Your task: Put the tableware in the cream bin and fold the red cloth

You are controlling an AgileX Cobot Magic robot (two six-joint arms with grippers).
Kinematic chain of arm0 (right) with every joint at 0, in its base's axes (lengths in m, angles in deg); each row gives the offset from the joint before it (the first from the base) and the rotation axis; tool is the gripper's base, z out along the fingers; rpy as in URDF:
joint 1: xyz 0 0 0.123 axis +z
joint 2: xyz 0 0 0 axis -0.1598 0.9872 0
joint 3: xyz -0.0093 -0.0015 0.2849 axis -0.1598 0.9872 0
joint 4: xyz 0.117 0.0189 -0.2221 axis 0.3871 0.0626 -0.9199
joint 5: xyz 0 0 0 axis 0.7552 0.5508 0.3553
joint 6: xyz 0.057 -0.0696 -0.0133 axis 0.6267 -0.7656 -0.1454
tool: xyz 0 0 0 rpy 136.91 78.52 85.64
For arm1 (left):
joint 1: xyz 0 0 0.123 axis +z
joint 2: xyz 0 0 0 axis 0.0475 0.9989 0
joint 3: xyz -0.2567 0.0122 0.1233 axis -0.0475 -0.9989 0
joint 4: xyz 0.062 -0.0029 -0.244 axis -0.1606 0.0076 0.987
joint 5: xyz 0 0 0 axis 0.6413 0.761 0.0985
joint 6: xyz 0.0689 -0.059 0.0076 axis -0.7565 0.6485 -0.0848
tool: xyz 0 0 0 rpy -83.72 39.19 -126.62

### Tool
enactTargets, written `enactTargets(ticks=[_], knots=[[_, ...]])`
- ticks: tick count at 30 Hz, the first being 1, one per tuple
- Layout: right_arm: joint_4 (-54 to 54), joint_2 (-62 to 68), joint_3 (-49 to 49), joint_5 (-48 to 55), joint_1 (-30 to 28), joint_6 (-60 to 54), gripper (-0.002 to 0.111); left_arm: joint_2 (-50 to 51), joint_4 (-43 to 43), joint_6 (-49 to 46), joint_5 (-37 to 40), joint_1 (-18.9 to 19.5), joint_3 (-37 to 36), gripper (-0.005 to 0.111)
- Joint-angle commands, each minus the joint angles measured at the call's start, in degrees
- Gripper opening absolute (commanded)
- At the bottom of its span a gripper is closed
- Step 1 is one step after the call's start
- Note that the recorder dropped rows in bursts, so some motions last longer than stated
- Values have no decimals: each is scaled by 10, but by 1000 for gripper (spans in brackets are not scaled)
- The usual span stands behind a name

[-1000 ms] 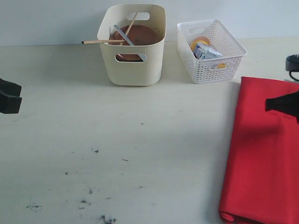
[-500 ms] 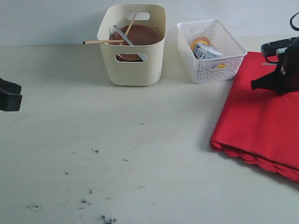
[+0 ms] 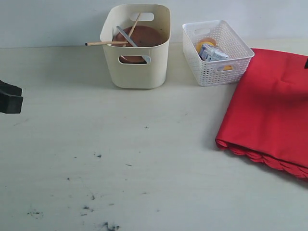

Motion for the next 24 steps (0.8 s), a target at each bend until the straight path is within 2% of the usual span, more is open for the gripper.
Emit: enactTargets(ticks=[1,5,10,14,17,20,24], knots=[[66,39,8,-24,-2,-84,0,-4,3,3,11,3,-2,2],[68,63,-3,-111,-2,-85,0,-4,3,5,32,3,-2,2],[95,119,-96,-178,1,-104,0,-4,3,20,41,3,-2,2],[190,148,-203,-92,8,-180,0,-4,3,29,42,3,-2,2],[199,134,-237,-15,7,-179,0,-4,3,31,44,3,-2,2],[202,98,-227,49,7,-187,0,-4,3,31,44,3,-2,2],[207,55,-162,57,14,-204,0,-4,3,31,44,3,-2,2]])
